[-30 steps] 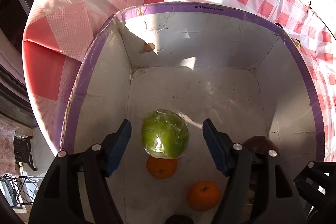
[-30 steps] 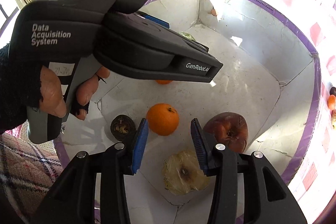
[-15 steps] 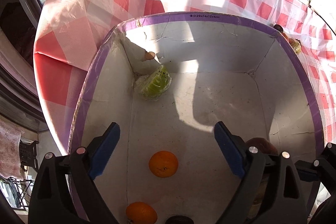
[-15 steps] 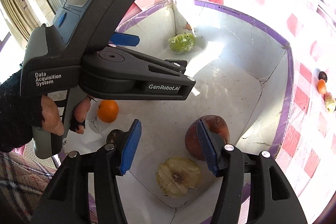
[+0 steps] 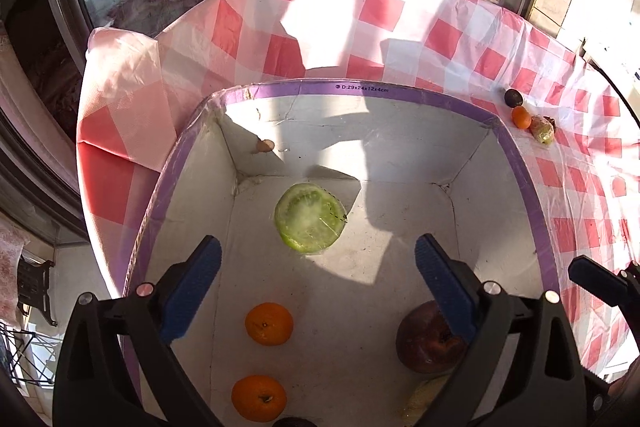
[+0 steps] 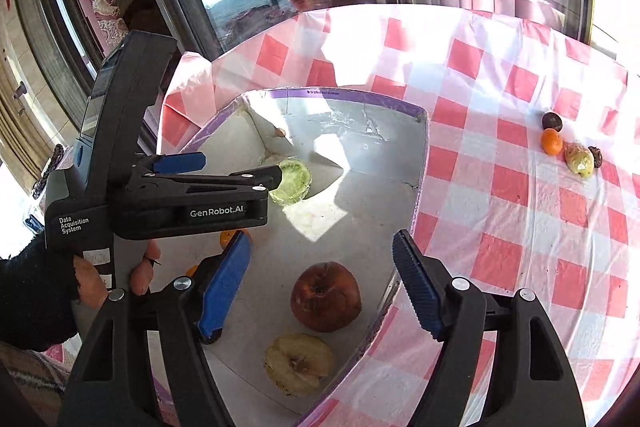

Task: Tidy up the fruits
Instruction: 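Move both tools back over the remaining fruits on the tablecloth, then grasp the last orange with the left tool while the right tool grasps the wrapped yellow fruit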

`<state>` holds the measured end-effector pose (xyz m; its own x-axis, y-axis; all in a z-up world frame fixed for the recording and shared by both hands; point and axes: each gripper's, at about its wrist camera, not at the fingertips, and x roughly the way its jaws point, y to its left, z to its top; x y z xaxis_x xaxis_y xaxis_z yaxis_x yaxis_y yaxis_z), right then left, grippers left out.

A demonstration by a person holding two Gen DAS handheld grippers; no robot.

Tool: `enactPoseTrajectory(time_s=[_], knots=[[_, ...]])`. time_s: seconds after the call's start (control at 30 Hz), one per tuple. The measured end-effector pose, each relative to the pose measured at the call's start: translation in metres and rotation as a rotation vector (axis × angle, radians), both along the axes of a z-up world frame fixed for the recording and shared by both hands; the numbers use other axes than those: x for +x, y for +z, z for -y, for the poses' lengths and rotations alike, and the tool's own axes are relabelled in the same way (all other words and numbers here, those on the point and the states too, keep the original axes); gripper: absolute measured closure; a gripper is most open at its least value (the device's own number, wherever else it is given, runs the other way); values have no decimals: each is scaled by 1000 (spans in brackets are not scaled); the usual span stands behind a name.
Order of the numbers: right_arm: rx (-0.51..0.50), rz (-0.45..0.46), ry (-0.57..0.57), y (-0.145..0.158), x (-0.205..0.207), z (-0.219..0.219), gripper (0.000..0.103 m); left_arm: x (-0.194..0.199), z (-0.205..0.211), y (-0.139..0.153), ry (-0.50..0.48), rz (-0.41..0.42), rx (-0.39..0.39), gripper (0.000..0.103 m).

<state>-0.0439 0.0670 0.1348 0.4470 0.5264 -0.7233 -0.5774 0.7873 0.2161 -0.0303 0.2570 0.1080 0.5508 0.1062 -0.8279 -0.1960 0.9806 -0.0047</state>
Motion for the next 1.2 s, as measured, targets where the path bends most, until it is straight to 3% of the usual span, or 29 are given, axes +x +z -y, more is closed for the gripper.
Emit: enactPoseTrajectory(time_s=[0.23,0.4,0.73,0.83,0.93,1.2], knots=[[66,-58,-223,-11,18,57,26,19,34,21,-32,32,-4,5],[47,-143,-354,-36,26,107,25,33,79,29,-106,40,-20,4],[-48,-211,-440,-65,34,178,19,54,192,33,-289,113,-80,2],[-90,-216,-460,-72,41,199,17,63,225,21,-330,102,-94,2],[-117,-230,-476,-81,52,220,16,73,251,-6,-340,28,-73,2],[-159,-268,-433,-111,97,256,16,92,273,-76,-262,-139,-35,2]])
